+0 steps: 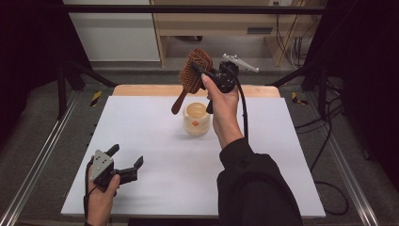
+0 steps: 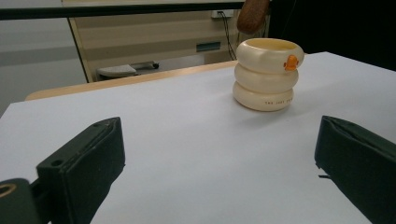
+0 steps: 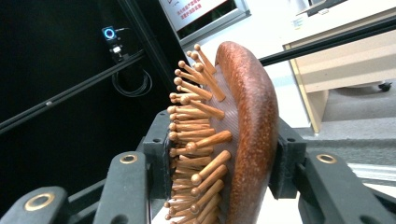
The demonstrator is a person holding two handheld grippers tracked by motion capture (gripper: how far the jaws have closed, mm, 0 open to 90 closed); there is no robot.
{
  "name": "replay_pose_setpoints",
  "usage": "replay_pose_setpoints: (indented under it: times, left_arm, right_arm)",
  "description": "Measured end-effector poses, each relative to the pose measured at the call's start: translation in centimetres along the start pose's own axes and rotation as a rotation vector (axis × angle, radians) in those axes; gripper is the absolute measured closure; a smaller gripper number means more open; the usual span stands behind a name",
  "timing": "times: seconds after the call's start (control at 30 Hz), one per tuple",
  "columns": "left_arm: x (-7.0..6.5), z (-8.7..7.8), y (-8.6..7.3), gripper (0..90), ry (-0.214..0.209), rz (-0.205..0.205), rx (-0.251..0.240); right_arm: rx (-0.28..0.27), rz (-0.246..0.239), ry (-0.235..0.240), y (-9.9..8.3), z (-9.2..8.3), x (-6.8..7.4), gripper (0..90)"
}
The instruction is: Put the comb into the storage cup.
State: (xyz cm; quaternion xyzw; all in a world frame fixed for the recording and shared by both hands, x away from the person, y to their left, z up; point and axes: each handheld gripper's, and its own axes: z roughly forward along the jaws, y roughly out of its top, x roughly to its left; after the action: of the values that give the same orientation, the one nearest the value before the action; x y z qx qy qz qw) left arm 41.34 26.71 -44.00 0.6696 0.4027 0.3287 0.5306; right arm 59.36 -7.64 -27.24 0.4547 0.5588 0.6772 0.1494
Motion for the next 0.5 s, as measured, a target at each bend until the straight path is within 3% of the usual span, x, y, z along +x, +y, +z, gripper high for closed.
replay_pose_setpoints:
  times: [0.5]
  left_arm:
    - [0.2, -0.1, 0.0, 1.9, 0.002, -0.006, 0.001]
  right_arm:
    - [0.0, -0.051, -0.074, 1.1, -1.1, -2.1, 52.3]
